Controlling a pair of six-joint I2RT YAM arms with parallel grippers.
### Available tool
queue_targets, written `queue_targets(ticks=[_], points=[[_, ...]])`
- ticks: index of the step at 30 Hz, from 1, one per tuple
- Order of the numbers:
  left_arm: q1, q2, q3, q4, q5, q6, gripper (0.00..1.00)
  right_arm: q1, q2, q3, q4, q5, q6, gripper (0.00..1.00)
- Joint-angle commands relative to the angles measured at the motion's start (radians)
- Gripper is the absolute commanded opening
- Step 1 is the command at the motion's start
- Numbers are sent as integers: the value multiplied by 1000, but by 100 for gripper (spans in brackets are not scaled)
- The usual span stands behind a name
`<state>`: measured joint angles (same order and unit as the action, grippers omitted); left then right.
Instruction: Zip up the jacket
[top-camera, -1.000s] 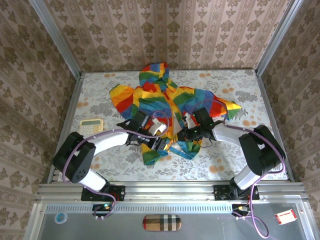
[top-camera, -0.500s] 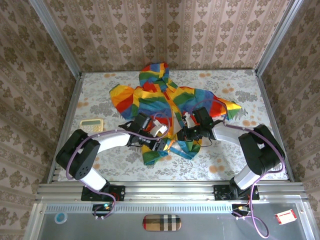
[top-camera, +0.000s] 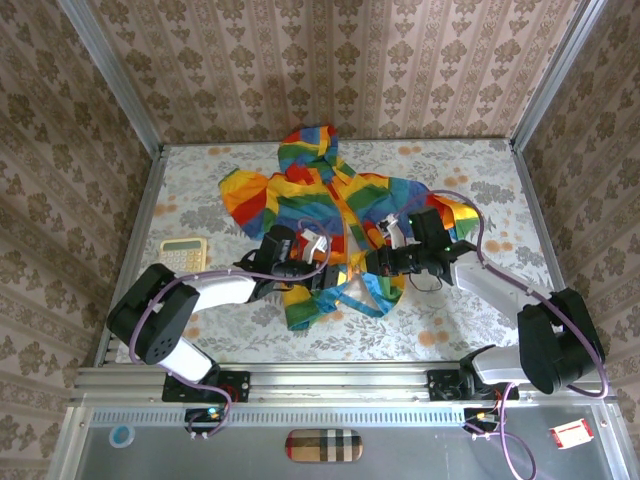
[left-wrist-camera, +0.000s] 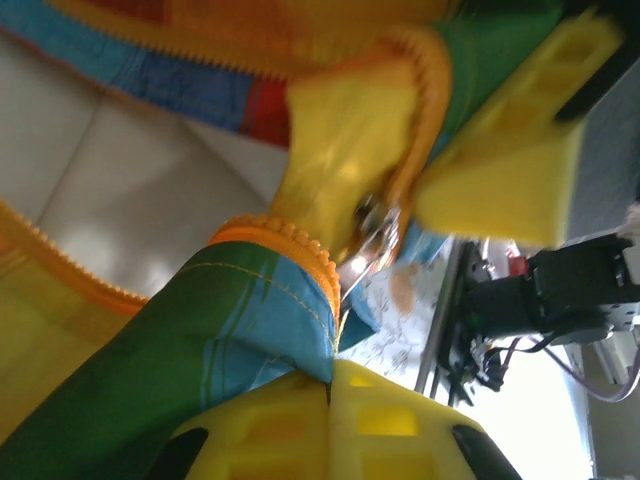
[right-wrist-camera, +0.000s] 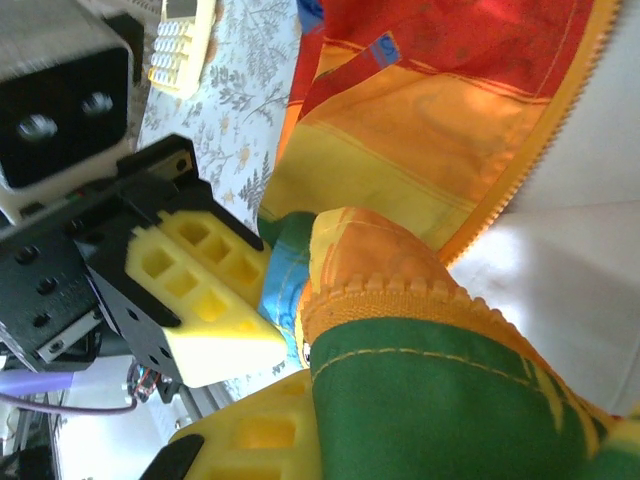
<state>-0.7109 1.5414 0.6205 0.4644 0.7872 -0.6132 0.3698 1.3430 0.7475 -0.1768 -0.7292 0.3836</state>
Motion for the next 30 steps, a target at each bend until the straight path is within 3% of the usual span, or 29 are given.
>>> queue_targets(ticks=[1,11,30], points=[[15,-30,-29,137,25,-83,0,-3,-28,-11,-45,-68,-65,0],[30,-97,-99,274,19,-93,0,-3,-47,7,-49,-180,-121,0],[37,-111,-120,366,68,-98,0,-3,17,67,-9,-254,-137,0]])
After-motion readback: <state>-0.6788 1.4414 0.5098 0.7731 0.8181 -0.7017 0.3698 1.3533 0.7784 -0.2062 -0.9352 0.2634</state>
